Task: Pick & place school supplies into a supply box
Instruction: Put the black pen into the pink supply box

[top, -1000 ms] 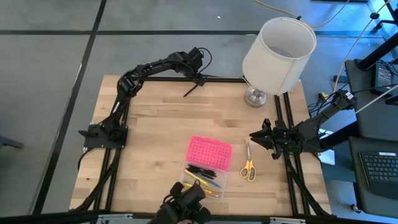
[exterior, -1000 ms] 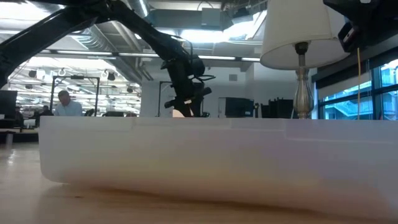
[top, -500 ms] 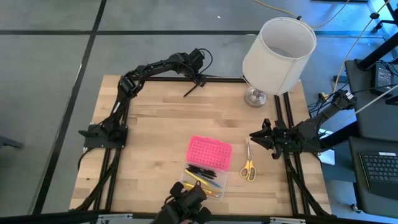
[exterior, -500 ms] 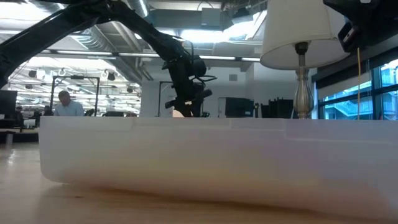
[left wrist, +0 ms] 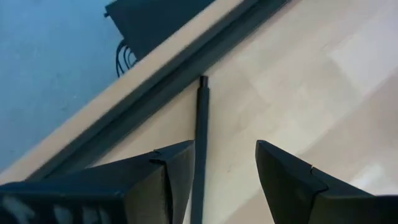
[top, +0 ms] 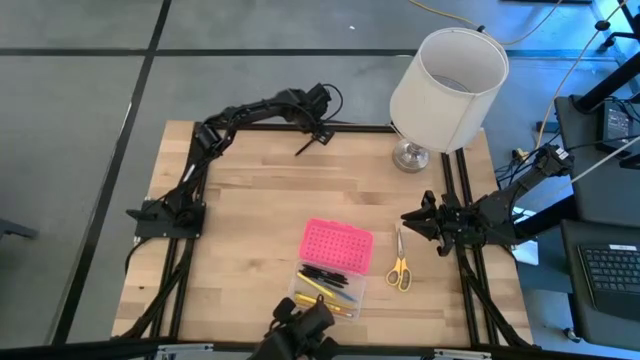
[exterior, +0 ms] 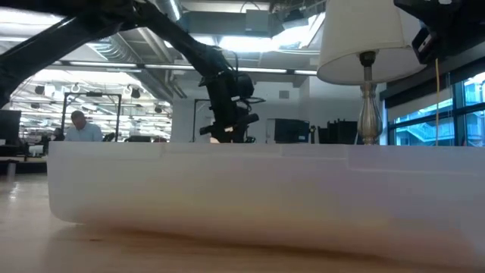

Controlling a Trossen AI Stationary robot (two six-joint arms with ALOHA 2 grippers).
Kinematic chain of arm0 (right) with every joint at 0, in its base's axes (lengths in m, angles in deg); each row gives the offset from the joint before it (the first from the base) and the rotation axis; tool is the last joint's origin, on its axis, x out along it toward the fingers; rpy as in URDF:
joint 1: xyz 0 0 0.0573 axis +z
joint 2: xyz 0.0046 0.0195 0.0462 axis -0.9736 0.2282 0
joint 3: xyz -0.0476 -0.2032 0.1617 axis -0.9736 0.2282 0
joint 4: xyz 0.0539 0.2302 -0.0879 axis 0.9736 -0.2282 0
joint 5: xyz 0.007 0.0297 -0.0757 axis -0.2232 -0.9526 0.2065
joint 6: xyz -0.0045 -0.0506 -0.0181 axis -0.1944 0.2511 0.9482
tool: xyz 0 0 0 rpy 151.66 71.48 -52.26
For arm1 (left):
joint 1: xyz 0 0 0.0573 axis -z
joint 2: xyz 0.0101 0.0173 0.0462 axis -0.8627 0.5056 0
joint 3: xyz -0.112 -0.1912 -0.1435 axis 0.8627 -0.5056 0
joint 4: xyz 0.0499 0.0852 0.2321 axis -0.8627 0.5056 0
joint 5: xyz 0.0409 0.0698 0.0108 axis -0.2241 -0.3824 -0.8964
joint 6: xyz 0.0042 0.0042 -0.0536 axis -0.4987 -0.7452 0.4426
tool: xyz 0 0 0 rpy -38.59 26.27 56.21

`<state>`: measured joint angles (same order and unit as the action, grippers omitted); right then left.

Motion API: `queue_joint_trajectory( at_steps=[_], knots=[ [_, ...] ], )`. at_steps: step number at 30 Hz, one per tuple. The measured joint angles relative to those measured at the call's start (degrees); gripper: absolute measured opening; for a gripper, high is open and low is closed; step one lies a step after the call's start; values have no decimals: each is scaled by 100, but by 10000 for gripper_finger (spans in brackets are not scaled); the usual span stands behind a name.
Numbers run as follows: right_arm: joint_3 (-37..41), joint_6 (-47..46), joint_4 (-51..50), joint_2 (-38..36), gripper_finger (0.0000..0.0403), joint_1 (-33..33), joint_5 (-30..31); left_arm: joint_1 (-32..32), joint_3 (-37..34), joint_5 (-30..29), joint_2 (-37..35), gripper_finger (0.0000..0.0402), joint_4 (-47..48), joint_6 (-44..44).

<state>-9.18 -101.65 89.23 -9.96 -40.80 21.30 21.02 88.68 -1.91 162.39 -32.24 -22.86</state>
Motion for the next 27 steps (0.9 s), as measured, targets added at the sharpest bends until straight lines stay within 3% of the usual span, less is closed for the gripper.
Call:
queue_joint_trajectory(
  at_steps=[14,20,27],
  knots=[
    [0,-291,-15,4,98,0,-2,-11,-2,-35,369,161,-172,-2],
    [0,-266,-23,4,98,1,39,-11,-9,-387,463,161,-171,-271],
    [0,-261,-63,0,98,2,39,-93,11,-16,572,159,12,-170]
  ],
)
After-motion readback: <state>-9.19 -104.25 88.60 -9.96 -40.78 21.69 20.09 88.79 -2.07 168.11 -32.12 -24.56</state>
